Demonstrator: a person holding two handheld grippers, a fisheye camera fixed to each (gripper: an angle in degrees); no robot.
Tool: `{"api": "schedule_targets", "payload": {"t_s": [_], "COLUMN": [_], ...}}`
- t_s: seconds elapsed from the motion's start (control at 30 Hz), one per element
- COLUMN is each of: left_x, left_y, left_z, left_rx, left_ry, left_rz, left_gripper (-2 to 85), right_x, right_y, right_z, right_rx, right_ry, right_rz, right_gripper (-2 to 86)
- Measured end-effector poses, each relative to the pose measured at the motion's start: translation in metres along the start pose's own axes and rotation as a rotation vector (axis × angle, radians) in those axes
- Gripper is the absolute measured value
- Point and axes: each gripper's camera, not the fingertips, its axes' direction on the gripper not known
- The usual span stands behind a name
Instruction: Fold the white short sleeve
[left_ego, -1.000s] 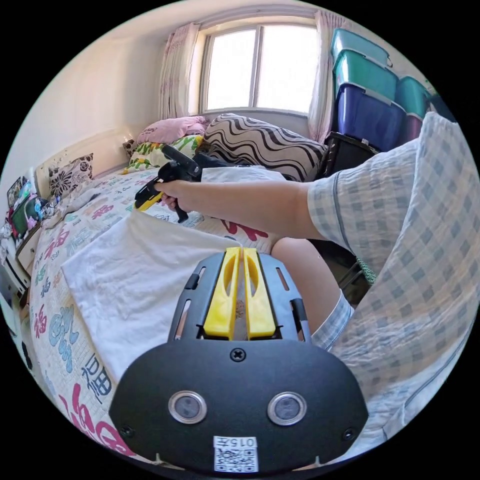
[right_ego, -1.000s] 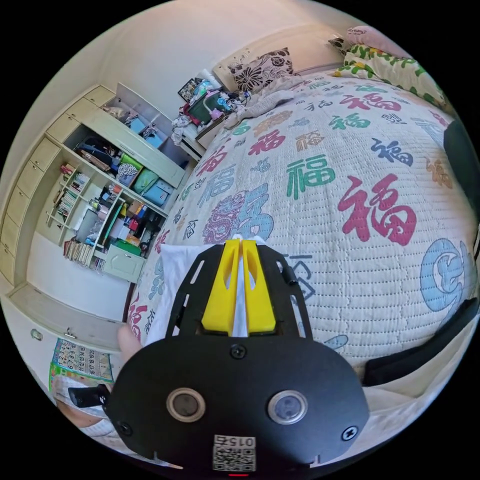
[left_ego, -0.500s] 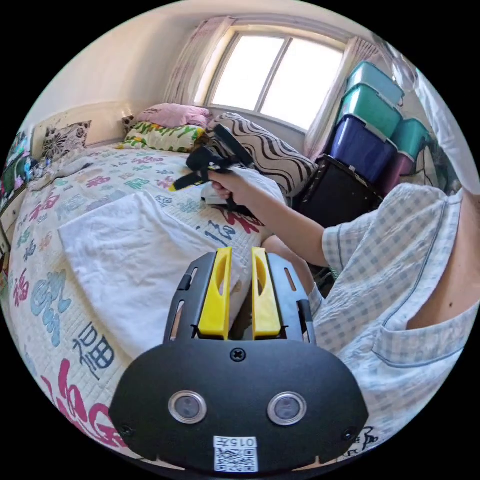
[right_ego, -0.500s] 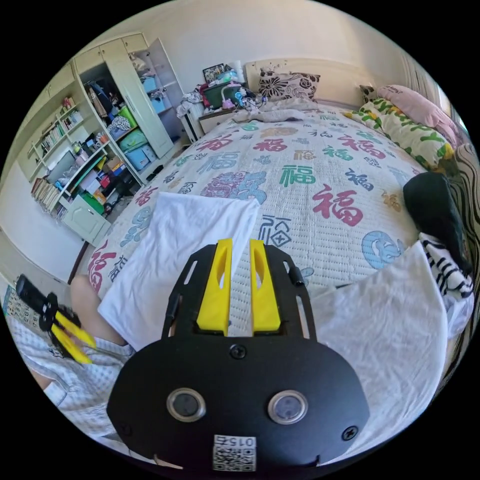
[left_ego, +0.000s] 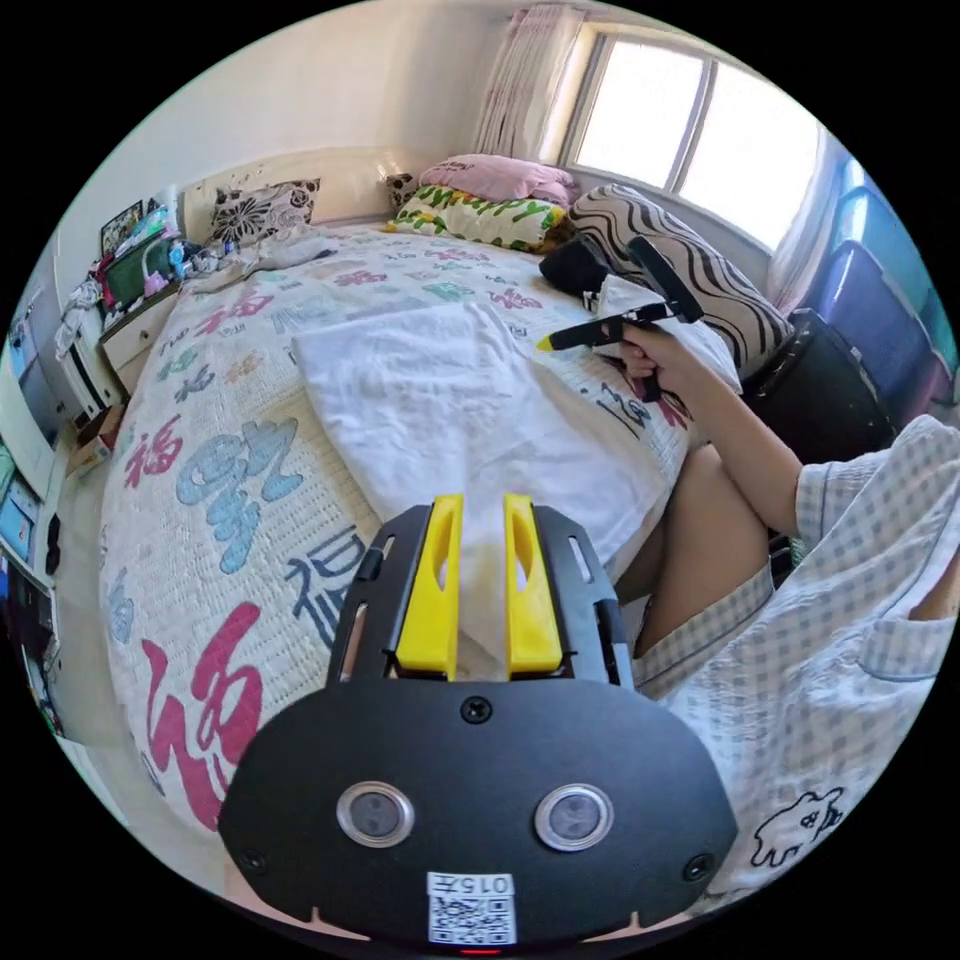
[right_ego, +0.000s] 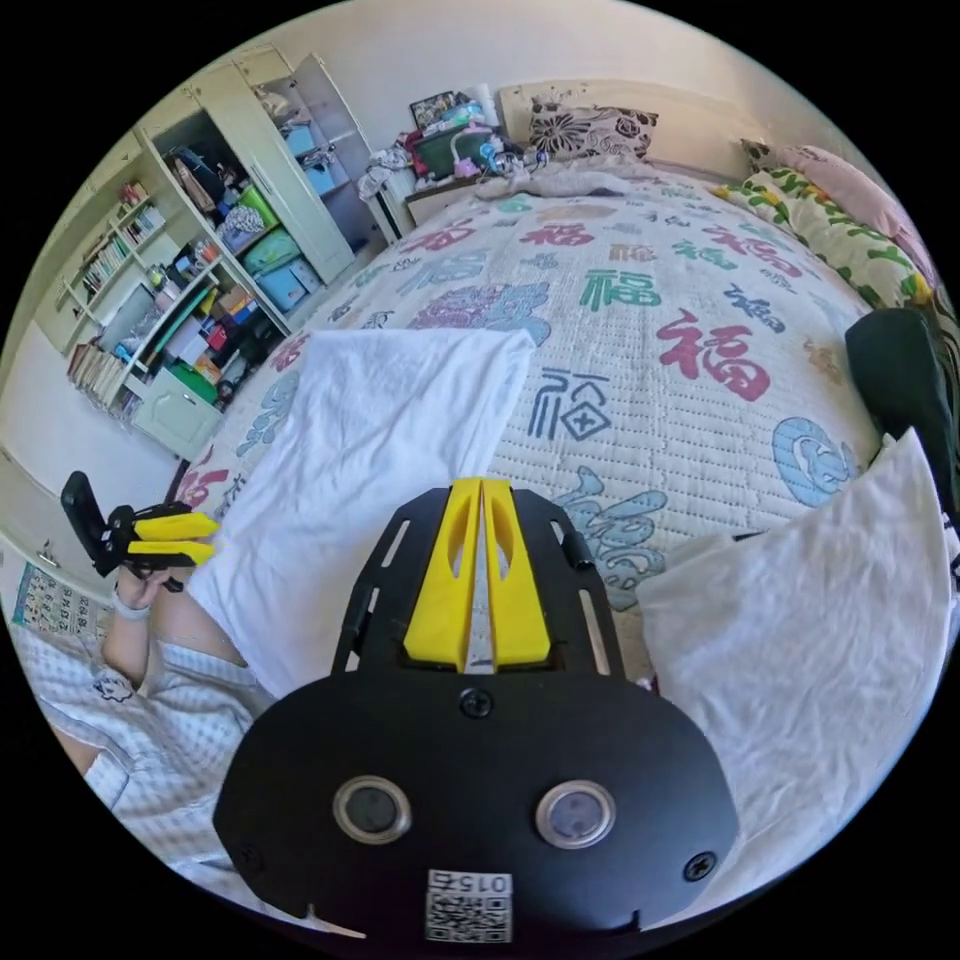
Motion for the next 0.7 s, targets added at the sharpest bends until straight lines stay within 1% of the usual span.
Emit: {"api": "schedule_targets", "payload": {"t_s": [0.03, 0.1, 0.17, 0.23, 0.3, 0.43, 0.5, 0.53, 0.6, 0.67, 0.7], "left_x": [-0.005, -0.027, -0.051, -0.078, -0.11, -0.134, -0.138, -0.138, -0.139, -0.142, -0.144], "left_y": [-0.009, -0.05, -0.081, -0.106, -0.13, -0.145, -0.147, -0.147, -0.146, -0.144, -0.143], "left_z": [-0.004, -0.009, 0.002, 0.024, 0.062, 0.113, 0.13, 0.133, 0.135, 0.131, 0.126], "left_rx": [0.013, 0.044, 0.046, 0.032, -0.023, -0.122, -0.159, -0.167, -0.176, -0.158, -0.132], "left_ry": [-0.026, -0.111, -0.135, -0.117, -0.081, -0.069, -0.099, -0.106, -0.108, -0.116, -0.159], "left_rz": [0.011, 0.057, 0.056, 0.031, -0.016, -0.042, -0.025, -0.017, 0.013, -0.004, -0.025], "left_gripper": [7.1, 8.3, 8.7, 8.7, 8.8, 8.8, 7.1, 6.4, 1.8, 0.2, -0.3], "right_x": [0.003, 0.01, 0.015, 0.02, 0.03, 0.039, 0.041, 0.041, 0.039, 0.039, 0.038], "right_y": [-0.002, -0.012, -0.023, -0.032, -0.038, -0.033, -0.034, -0.034, -0.034, -0.034, -0.033], "right_z": [-0.004, -0.012, -0.007, 0.001, 0.013, 0.032, 0.037, 0.037, 0.037, 0.037, 0.038], "right_rx": [0.021, 0.09, 0.078, 0.065, 0.054, 0.034, 0.021, 0.023, 0.036, 0.055, 0.067], "right_ry": [-0.016, -0.057, -0.024, -0.005, -0.038, -0.092, -0.125, -0.118, -0.076, -0.059, -0.037], "right_rz": [0.01, 0.023, 0.034, 0.053, 0.083, 0.08, 0.058, 0.053, 0.039, 0.041, 0.046], "right_gripper": [1.8, 5.3, 6.3, 6.7, 6.9, 5.7, 2.4, 1.9, 0.5, 0.1, -0.1]}}
